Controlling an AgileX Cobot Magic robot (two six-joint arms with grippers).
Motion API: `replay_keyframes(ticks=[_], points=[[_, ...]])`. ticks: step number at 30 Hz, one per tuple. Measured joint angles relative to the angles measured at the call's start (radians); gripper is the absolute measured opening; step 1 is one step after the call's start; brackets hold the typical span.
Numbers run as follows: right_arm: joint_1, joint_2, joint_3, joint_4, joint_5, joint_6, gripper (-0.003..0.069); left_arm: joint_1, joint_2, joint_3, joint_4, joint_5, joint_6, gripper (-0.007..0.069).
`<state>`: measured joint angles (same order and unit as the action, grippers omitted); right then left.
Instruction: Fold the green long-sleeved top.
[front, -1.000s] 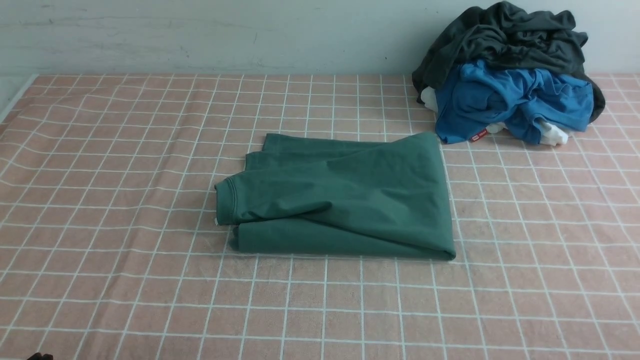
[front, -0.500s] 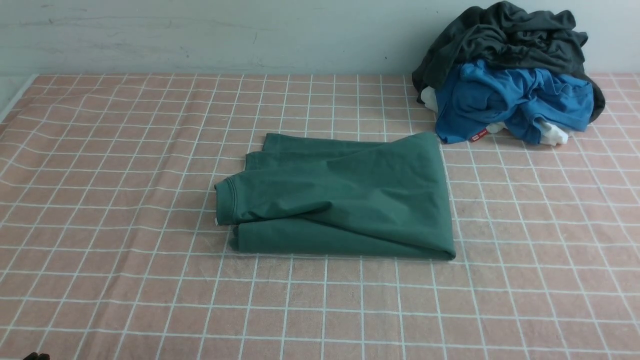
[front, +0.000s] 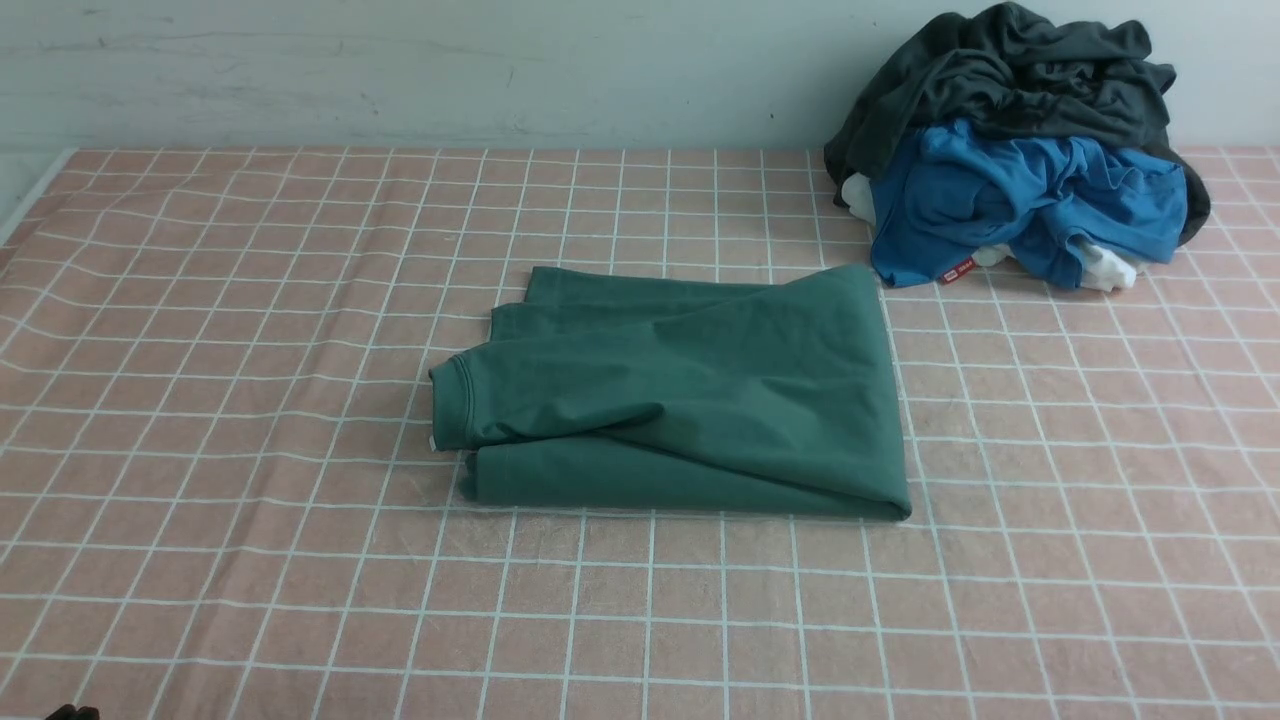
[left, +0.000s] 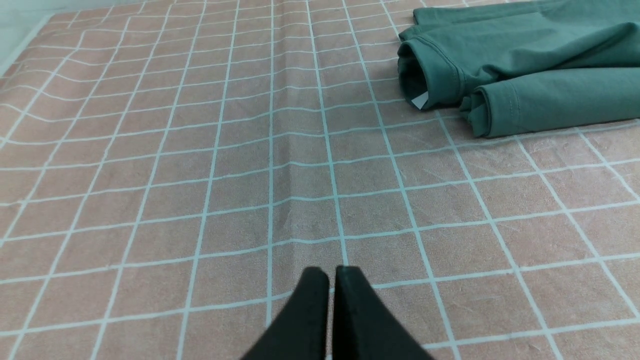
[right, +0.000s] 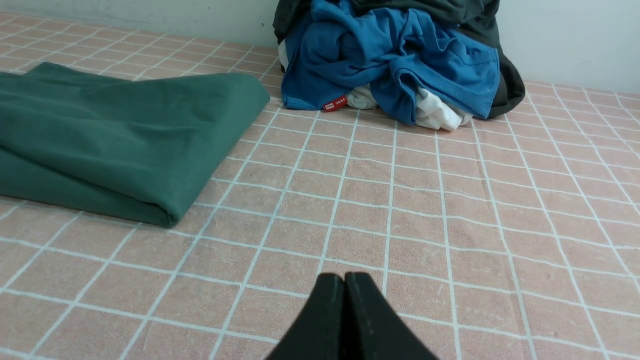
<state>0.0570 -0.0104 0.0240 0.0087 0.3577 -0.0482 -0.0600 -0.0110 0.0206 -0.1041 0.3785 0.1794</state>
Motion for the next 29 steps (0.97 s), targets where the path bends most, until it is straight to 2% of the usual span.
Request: replay_keyframes(ticks=[29], points=[[0.000,0.000,0.000,0.000,0.000,0.011,-0.0013,0.000,0.000,0.000,0.000,-0.001,0.000,0.0006]])
